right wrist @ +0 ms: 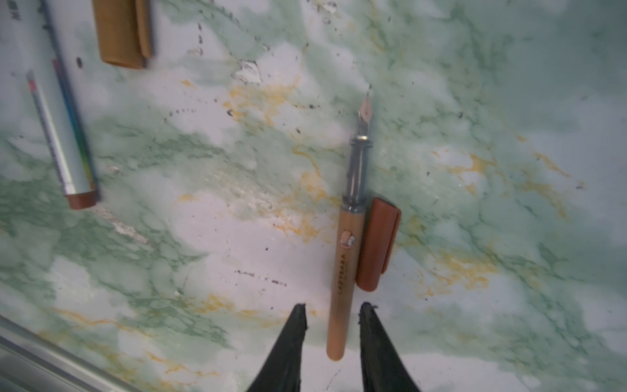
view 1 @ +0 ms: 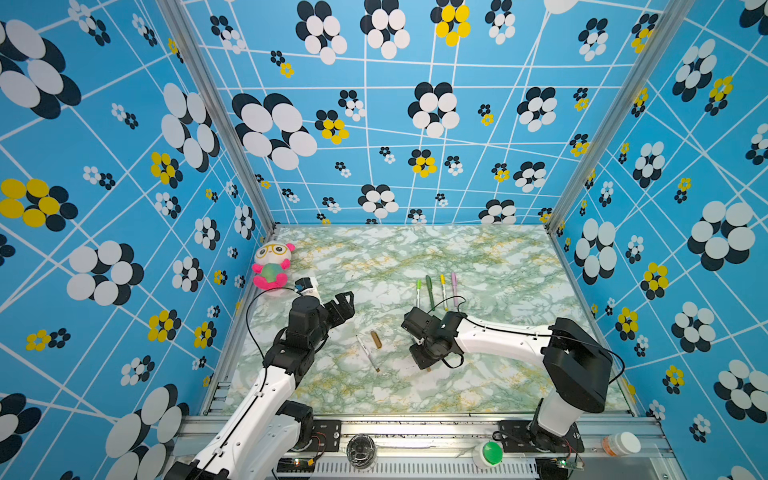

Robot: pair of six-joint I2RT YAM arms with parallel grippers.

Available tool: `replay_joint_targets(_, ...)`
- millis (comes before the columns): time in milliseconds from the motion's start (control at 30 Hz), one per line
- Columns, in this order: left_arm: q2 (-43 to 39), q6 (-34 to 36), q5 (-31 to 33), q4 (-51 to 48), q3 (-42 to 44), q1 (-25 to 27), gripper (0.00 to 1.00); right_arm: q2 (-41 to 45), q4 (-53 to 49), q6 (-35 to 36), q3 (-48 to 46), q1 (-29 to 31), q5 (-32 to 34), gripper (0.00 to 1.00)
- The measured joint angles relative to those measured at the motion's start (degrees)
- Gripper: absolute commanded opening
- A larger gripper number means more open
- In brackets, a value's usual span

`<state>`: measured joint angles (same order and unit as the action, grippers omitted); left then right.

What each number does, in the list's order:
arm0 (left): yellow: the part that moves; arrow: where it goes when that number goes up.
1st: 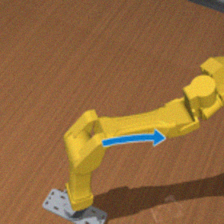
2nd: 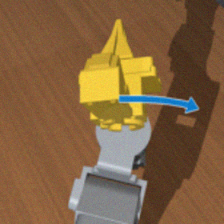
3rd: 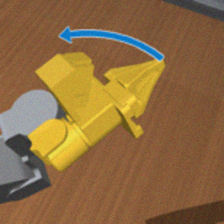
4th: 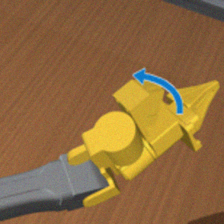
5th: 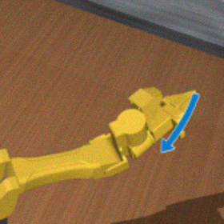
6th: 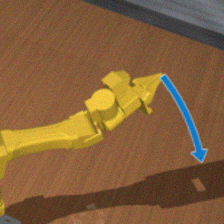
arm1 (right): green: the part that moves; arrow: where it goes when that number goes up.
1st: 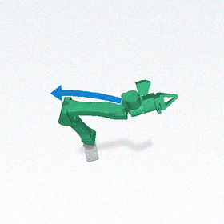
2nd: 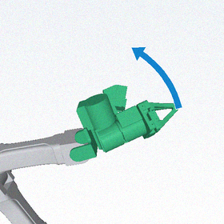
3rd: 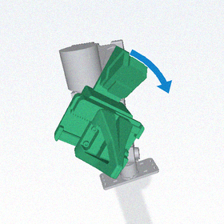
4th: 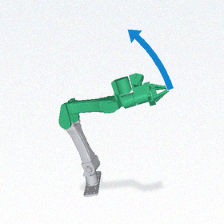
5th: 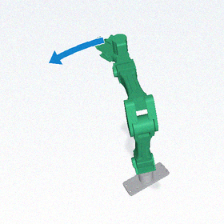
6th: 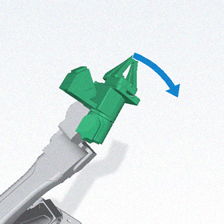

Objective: Insert the pens into the pen caps
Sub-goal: 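Lower the right gripper and grasp the wooden fountain pen body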

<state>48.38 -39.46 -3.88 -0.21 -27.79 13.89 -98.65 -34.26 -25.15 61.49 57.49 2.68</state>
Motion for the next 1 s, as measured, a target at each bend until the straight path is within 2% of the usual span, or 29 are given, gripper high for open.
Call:
replay_joint_targets(467, 1.0, 0.0, -1.2, 1.0, 0.0, 0.0, 0.93, -2.4, 0.4, -0.4, -0.3, 0.0, -0.2, 0.3)
replay_joint_targets(767, 1.9, 0.1, -1.4, 1.1, -0.1, 0.0, 0.92, -3.8, 0.5, -0.1, 0.9, 0.0, -2.3, 0.23)
replay_joint_targets(1000, 2.7, 0.5, -1.9, 1.6, -0.7, 0.0, 0.92, -6.5, 0.2, 1.0, 4.3, 0.0, -4.5, 0.29)
